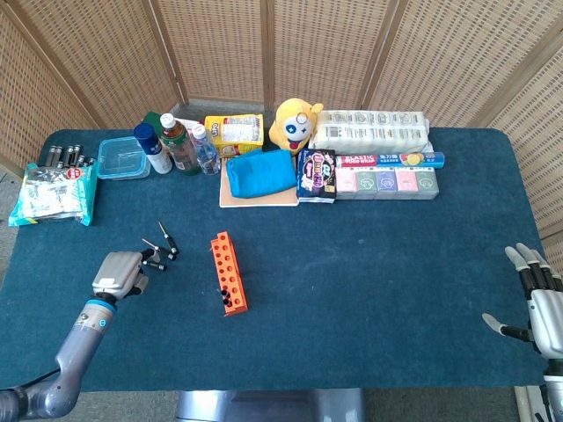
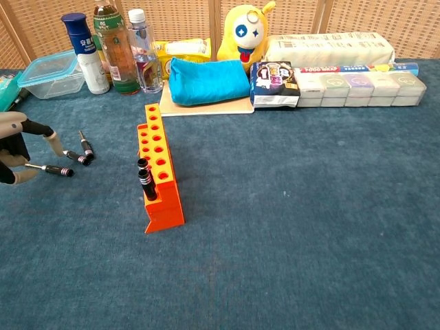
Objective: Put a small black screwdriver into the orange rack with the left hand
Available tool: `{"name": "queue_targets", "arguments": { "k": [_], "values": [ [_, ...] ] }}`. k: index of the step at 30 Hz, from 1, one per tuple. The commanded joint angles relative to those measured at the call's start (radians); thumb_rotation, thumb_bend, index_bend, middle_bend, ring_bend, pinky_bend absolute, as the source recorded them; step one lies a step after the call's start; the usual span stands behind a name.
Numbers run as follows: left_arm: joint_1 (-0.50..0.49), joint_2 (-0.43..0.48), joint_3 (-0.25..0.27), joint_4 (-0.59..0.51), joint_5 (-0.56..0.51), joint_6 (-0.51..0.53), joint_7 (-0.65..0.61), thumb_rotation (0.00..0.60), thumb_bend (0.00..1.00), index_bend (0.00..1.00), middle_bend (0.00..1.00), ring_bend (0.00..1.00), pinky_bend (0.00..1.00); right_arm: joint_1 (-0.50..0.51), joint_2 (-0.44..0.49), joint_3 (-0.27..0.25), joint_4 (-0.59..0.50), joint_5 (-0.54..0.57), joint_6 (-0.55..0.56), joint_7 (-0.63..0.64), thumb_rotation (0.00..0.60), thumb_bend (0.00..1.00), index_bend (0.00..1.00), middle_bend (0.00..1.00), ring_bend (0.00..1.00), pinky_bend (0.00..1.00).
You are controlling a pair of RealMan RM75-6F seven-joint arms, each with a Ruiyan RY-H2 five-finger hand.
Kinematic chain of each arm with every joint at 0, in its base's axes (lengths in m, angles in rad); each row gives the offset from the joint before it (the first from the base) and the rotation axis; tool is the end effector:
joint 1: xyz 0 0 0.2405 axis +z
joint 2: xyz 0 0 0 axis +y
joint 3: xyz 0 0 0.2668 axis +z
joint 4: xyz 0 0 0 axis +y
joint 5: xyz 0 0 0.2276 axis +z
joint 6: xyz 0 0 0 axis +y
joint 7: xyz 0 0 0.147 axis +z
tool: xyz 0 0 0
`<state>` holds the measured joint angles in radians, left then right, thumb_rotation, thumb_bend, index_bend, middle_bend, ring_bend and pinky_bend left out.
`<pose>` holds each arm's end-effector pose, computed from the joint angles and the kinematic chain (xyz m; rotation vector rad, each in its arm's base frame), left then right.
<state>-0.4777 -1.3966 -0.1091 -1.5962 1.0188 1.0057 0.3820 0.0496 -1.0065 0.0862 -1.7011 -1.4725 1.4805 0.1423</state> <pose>-0.2651 0.2933 0.0066 -1.6644 -1.1526 -0.6562 -0.3239 -0.1822 0.1821 1.2845 -0.9967 0.9868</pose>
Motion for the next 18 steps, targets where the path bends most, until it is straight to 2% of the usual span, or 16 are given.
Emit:
{"name": "queue_targets", "arguments": {
  "k": [1, 18],
  "values": [
    [-0.008, -0.011, 0.002, 0.007, -0.013, 0.01, 0.02, 0.6, 0.41, 0.35, 1.0, 1.0, 1.0, 0.0, 0.001, 0.001, 0.001, 0.001, -0.001, 0.004, 0.6, 0.0, 0.02, 0.02, 0.03, 0.08],
    [-0.036, -0.052, 0.017, 0.032, -0.061, 0.018, 0.084, 0.6, 0.41, 0.38, 1.0, 1.0, 1.0, -0.002, 0.01, 0.001, 0.0, 0.002, 0.002, 0.025, 0.6, 0.0, 0.02, 0.03, 0.03, 0.08]
  ]
}}
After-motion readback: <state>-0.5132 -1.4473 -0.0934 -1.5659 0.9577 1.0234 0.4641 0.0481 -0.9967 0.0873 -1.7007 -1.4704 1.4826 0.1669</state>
